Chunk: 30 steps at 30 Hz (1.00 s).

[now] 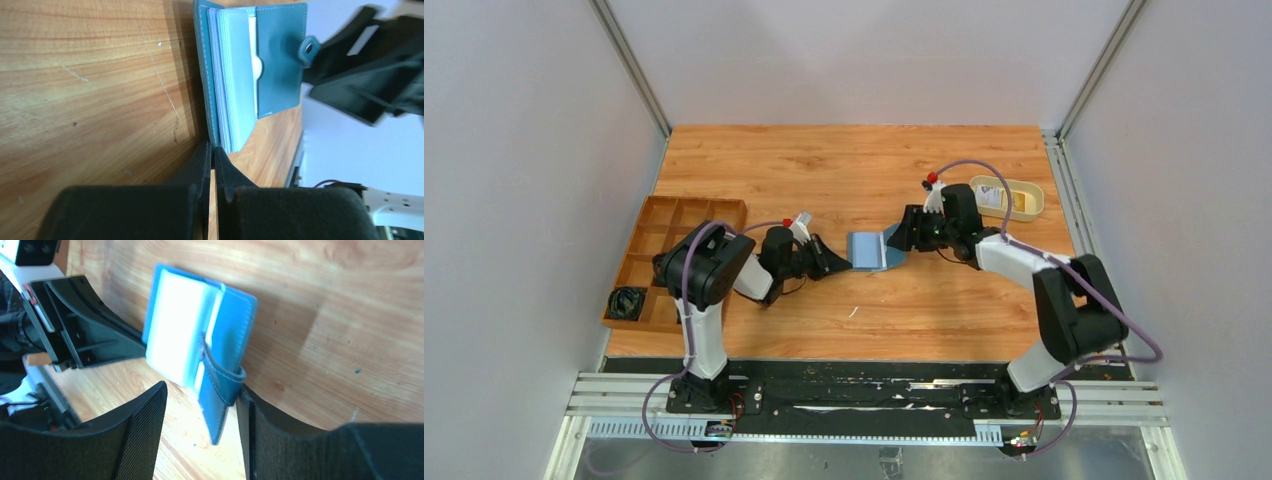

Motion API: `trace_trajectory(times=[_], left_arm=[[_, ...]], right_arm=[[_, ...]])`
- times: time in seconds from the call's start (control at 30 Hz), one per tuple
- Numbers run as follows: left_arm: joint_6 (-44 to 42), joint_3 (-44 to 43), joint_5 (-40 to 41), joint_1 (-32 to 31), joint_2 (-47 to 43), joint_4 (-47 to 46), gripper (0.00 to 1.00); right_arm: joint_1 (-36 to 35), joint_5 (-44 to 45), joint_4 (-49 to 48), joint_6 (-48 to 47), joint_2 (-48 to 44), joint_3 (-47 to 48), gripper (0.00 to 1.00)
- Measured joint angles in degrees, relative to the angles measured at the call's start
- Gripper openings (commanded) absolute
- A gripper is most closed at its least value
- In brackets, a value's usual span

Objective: Take the credit cards out of the card holder

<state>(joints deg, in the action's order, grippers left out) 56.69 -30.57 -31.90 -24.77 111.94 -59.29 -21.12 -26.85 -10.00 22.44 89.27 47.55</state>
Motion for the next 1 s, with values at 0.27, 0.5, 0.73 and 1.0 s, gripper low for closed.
trace_trajectory(times=[0.27, 0.5, 0.73, 1.0], left_arm=[[-6.45, -5.53, 5.60, -2.80, -7.52, 17.09, 0.00], [-7.72, -5.75, 8.83, -2.80, -9.38, 24.74, 0.00], [-8.24, -5.88, 9.79, -3.02, -9.57, 26.56, 0.00], [-8.35, -6.73, 10.10, -3.23, -9.57, 28.20, 0.00]], right_arm=[[-11.15, 19.50, 11.72, -4.11, -6.03, 10.75, 0.64], [-14.88, 26.16, 19.28, -3.72, 4.79, 18.60, 0.65], [-15.87, 25.99, 24.02, -2.75, 16.17, 25.33, 0.68], [-20.46, 27.61, 27.96, -2.73, 21.42, 33.42, 0.73]])
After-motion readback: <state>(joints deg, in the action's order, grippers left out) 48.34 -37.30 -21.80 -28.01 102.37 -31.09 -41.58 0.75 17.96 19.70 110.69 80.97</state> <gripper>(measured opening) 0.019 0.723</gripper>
